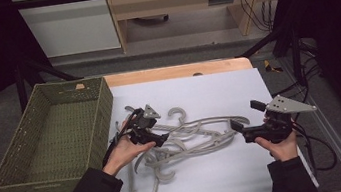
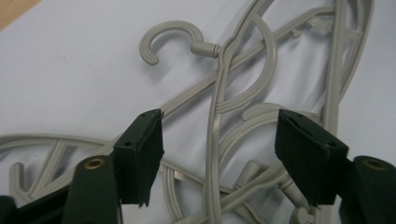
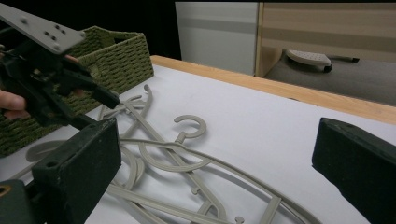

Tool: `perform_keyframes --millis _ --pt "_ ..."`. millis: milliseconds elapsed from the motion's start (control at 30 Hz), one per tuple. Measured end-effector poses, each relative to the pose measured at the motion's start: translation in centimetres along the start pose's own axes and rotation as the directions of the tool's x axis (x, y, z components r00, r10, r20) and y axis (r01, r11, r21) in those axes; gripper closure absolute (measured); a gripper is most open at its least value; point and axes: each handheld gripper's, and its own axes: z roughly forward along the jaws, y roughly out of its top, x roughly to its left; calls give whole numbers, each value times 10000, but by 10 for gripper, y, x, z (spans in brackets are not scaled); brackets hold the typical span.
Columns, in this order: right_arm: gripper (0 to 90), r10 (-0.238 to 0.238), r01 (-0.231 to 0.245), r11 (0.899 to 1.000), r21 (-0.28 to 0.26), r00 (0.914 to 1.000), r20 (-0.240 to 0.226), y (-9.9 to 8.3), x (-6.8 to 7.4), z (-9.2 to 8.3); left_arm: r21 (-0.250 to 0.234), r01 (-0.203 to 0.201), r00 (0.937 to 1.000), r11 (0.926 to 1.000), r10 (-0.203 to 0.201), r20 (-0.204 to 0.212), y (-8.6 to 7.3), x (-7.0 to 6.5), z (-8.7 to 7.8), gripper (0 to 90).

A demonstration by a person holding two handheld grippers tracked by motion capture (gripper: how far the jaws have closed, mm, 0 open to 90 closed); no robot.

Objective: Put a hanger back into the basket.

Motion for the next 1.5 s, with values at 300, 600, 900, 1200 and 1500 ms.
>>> perform_keyframes --millis 300,600,900,1200,1500 --pt "18 12 -11 10000 68 10000 -46 0 1 2 1041 -136 9999 9945 127 91 1 8 34 500" --pt "19 35 -35 10000 84 10000 -31 -1 1 4 1282 -40 9988 9917 -24 493 0 12 51 637" --pt "19 36 -35 9999 115 9999 -100 -1 1 4 1761 -195 9982 9842 90 601 -1 11 63 754" --pt "19 16 -15 9999 129 10000 -85 -1 1 4 1371 -448 9976 9895 371 585 1 6 54 810" --pt "19 -15 16 9999 110 10000 -70 0 0 1 191 -230 9969 9996 215 751 4 1 25 815"
